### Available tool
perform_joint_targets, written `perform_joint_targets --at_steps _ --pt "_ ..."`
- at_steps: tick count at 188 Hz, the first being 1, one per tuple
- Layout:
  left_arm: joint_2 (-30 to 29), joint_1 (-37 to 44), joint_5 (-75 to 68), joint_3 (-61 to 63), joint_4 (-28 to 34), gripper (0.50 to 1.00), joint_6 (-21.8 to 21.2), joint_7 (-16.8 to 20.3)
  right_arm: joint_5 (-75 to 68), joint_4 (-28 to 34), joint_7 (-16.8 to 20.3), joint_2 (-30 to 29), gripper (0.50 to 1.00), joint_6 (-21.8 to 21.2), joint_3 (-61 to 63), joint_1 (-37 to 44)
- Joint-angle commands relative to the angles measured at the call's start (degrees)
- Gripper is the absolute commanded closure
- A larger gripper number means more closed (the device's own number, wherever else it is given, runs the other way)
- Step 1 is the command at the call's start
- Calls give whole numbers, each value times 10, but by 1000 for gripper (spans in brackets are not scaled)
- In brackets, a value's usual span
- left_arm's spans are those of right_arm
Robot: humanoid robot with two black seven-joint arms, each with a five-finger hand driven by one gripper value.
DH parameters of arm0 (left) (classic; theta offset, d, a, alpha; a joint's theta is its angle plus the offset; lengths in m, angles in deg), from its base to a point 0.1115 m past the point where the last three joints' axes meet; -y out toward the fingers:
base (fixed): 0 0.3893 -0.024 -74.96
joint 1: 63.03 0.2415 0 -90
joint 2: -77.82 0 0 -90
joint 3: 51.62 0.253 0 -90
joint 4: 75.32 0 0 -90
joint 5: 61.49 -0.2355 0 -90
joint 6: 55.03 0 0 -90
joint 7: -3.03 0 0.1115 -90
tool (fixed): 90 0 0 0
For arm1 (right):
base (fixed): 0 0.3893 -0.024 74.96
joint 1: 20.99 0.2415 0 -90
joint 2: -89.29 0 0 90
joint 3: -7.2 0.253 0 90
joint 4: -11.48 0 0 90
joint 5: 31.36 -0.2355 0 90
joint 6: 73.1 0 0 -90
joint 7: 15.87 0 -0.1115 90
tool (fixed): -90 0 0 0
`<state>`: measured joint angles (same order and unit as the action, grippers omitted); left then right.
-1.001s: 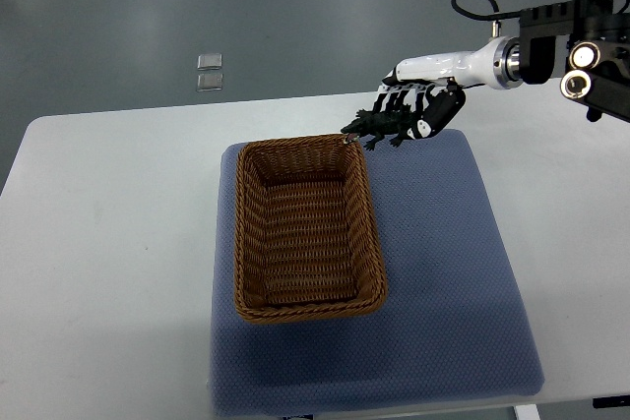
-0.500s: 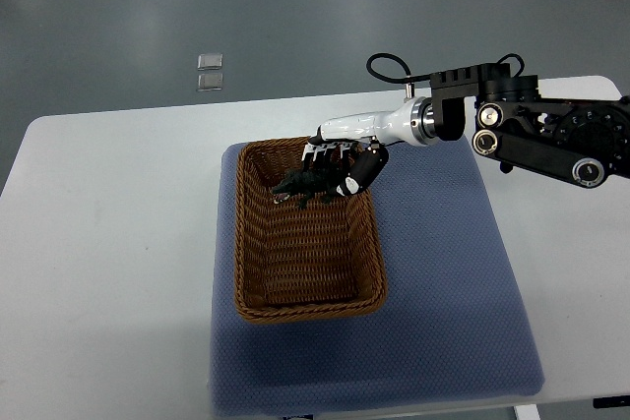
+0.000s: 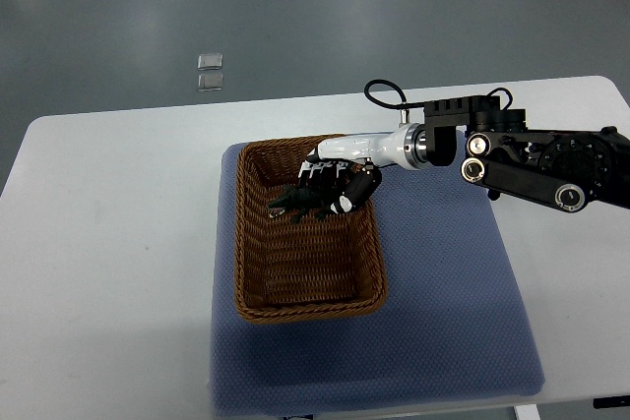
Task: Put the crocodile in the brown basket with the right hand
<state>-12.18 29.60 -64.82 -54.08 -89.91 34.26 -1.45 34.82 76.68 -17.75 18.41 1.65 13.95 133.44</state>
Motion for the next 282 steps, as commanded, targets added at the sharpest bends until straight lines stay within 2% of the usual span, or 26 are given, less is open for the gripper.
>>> perform_joint_targets --at_steps 1,19,40,42,48,54,57,63,81,108,136,175,201,223,245,282 --pt "0 0 0 0 0 500 0 0 0 -3 -6 -6 971 12 1 -9" --pt "0 0 0 0 0 500 0 0 0 -4 -7 -16 948 18 1 -12" --pt "0 0 1 0 0 500 0 0 0 -5 -7 -23 871 25 1 -19" --pt "0 0 0 0 0 500 0 0 0 -5 -7 -24 850 26 1 -19" --pt "0 0 0 0 0 500 0 0 0 -5 -7 -24 834 28 1 -21" --pt "0 0 0 0 0 500 0 0 0 -6 -7 -27 783 30 0 -21" --pt "0 0 0 0 0 500 0 0 0 -8 -7 -28 738 30 1 -22" --pt "0 0 0 0 0 500 0 0 0 -10 -7 -29 691 31 1 -22" --pt "0 0 0 0 0 500 0 0 0 -16 -7 -36 640 31 1 -22" --pt "0 0 0 0 0 500 0 0 -1 -17 -7 -34 607 30 6 -21" --pt "0 0 0 0 0 500 0 0 -2 -17 -8 -28 605 32 20 -18" --pt "0 0 0 0 -1 500 0 0 -43 -40 -10 -27 607 36 164 -52" --pt "0 0 0 0 -1 500 0 0 -140 -73 -15 -43 605 75 315 -121" --pt "0 0 0 0 -1 500 0 0 -233 -90 -45 -80 605 104 436 -176" --pt "0 0 0 1 -2 500 0 -1 -318 -129 -79 -123 605 114 520 -216" --pt "0 0 0 1 -11 500 0 -3 -428 -174 -98 -146 605 113 603 -258"
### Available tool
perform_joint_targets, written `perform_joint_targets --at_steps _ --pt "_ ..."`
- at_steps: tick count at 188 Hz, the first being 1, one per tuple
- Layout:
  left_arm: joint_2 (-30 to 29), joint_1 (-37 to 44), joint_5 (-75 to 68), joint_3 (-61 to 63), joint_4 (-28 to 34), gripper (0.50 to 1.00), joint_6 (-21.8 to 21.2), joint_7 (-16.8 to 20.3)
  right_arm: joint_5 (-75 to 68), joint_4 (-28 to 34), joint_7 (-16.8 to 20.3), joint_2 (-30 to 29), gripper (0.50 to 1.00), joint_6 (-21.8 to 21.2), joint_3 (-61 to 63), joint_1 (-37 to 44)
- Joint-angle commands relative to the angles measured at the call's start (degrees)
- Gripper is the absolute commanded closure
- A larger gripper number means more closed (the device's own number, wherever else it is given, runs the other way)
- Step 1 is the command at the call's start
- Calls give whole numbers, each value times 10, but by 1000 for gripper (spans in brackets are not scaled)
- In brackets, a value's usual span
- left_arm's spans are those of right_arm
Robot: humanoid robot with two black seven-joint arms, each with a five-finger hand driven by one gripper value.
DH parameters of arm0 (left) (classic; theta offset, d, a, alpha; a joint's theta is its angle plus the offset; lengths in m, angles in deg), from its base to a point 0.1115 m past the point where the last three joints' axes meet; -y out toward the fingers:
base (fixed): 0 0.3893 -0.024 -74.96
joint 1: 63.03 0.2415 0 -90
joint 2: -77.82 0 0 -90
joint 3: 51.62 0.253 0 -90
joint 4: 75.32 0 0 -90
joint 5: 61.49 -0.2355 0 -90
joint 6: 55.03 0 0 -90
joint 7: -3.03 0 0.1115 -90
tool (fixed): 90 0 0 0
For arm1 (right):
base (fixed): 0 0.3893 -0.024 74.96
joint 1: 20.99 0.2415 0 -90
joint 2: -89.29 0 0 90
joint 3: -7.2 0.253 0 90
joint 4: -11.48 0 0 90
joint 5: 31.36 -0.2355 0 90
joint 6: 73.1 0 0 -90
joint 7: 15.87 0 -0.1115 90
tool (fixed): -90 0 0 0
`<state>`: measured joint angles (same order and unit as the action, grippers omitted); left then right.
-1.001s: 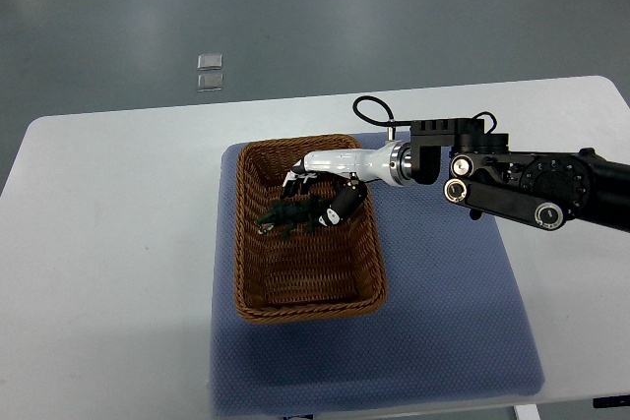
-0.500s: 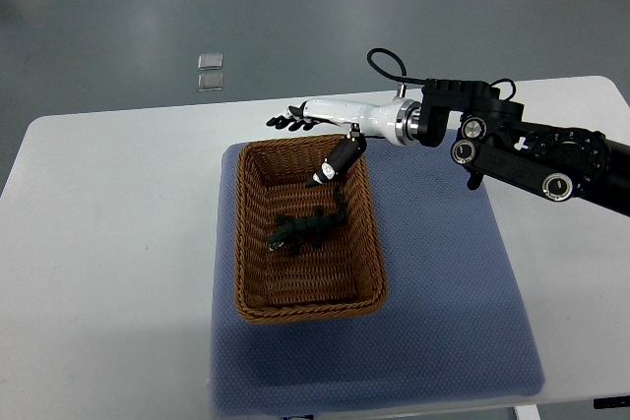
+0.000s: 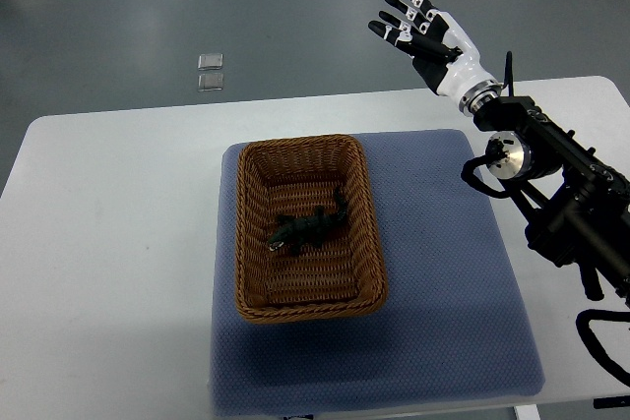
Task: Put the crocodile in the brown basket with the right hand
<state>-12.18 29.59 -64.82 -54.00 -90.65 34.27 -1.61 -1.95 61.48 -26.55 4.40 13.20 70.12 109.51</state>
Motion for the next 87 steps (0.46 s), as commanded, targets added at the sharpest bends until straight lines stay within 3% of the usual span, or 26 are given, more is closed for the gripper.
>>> perform_joint_targets --at_steps 1,38,71,87 --pt "0 0 0 0 -4 500 0 -1 -60 -22 -10 -6 605 -2 41 -19" --pt "0 -1 0 0 -8 500 0 -1 -161 -43 -9 -5 572 -18 47 -38" --pt "0 0 0 2 -8 500 0 -1 -185 -45 -9 -5 570 -81 47 -62" --pt "0 0 0 2 -8 500 0 -1 -185 -46 -9 -5 570 -89 47 -64"
